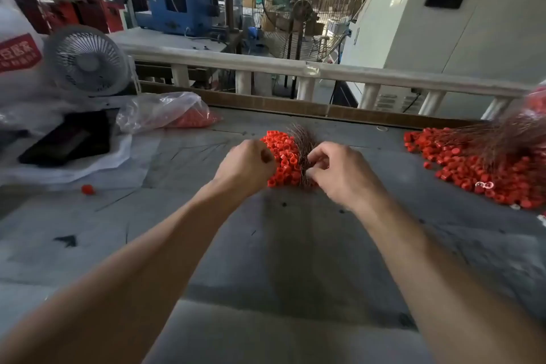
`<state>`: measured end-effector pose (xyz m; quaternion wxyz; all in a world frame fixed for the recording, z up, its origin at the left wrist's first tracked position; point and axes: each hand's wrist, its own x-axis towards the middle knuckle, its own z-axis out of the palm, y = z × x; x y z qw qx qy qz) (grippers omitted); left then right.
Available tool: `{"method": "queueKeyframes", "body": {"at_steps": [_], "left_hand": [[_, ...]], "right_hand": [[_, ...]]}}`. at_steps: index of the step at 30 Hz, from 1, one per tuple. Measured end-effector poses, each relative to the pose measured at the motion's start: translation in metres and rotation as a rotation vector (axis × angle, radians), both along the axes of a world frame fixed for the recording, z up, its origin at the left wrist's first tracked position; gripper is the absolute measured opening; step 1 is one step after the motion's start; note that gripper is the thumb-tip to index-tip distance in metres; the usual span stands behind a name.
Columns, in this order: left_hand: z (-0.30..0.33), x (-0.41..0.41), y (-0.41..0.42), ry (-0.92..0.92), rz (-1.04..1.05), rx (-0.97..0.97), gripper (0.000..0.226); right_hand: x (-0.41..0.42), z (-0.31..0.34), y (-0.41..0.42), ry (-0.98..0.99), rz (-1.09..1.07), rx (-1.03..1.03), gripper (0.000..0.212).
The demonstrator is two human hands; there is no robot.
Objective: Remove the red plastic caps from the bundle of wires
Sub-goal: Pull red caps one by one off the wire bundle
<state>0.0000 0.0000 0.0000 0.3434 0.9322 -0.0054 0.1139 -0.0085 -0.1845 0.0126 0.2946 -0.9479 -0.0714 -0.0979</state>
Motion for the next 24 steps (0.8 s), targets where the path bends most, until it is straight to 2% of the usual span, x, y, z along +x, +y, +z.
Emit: {"method": "queueKeyframes", "body": {"at_steps": [6,12,18,21,24], "left_hand": [[-0.012,0.008,0.003,-0.142,-0.036,-0.014,0.007],[-0.019,0.005,0.008,-0.172,-0.066,-0.035,0.005],[-0.017,0.002,-0.001,-0.197,-0.169,-0.126,0.014],[-0.014,-0.002,-0.009,-0.203,-0.309,-0.256,0.026],[-0.012,-0.007,-0.016,-0.204,-0.436,-0.348,0.031]], "right_hand": [[0.007,-0.021,0.008,-0.16,-0.037,-0.132,0.017],[0.01,-0.031,0.009,-0.281,0.005,-0.059,0.006],[0.006,-0.03,0.008,-0.338,0.096,0.132,0.003],[0.001,-0.027,0.011,-0.376,0.109,0.223,0.005],[-0.005,-0.023,0.014,-0.326,0.117,0.423,0.006]]}}
